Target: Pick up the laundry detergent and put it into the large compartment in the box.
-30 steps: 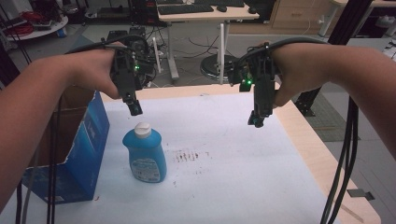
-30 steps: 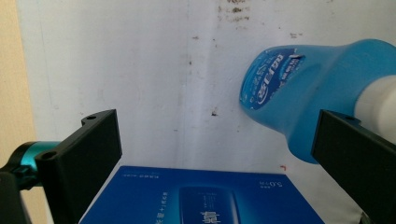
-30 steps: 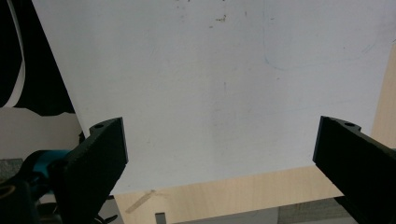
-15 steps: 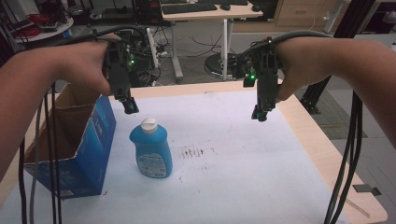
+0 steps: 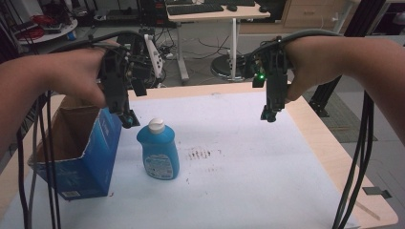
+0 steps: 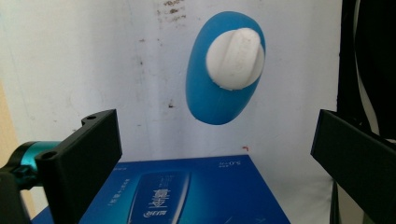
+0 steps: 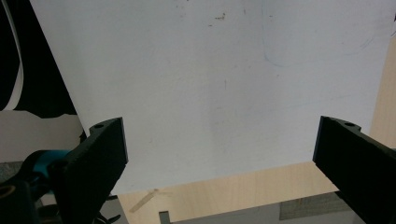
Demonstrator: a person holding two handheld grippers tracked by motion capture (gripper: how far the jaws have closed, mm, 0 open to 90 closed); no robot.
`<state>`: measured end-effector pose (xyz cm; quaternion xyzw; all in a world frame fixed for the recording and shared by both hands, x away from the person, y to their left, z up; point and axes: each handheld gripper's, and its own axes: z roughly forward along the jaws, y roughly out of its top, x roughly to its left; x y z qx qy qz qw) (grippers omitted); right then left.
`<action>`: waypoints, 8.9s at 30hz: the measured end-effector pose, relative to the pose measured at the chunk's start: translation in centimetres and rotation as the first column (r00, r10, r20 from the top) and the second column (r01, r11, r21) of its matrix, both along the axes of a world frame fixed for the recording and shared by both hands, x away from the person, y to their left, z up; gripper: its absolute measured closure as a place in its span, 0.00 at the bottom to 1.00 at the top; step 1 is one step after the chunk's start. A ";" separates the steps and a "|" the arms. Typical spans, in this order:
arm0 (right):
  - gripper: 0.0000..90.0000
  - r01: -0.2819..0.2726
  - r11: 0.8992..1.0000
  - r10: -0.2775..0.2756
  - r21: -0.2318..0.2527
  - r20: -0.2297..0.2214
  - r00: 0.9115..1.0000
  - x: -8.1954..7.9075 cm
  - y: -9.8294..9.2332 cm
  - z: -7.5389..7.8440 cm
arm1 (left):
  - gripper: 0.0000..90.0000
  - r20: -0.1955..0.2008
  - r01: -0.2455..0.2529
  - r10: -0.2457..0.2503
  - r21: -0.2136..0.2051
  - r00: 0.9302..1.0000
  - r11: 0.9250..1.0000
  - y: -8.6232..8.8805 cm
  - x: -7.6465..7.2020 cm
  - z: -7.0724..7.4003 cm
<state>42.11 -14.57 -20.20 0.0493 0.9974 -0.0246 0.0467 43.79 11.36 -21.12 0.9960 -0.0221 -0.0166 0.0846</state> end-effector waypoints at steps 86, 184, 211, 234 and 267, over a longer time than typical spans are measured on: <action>0.02 -0.011 1.000 0.011 -0.027 -0.001 1.000 -0.4 1.2 -0.6 | 0.02 -0.002 0.083 -0.084 0.126 0.996 0.989 -4.4 -2.0 -8.3; 0.02 -0.020 0.999 0.020 -0.032 -0.004 1.000 -0.4 1.6 -1.5 | 0.43 0.039 -0.092 0.087 0.177 0.995 0.980 -3.6 -2.5 -3.4; 0.02 -0.066 0.998 0.066 -0.018 -0.004 0.998 -0.2 2.2 -1.7 | 0.43 -0.020 -0.576 0.583 0.130 0.812 0.807 4.0 -1.3 8.3; 0.02 -0.127 0.992 0.127 0.000 -0.010 0.992 0.3 4.0 -2.1 | 0.43 0.004 -0.934 0.940 0.112 0.342 0.339 12.8 -0.7 10.6; 0.02 -0.125 0.992 0.125 -0.003 -0.009 0.992 0.2 4.2 -2.0 | 0.43 0.014 -0.930 0.946 0.184 0.325 0.317 13.5 1.1 1.9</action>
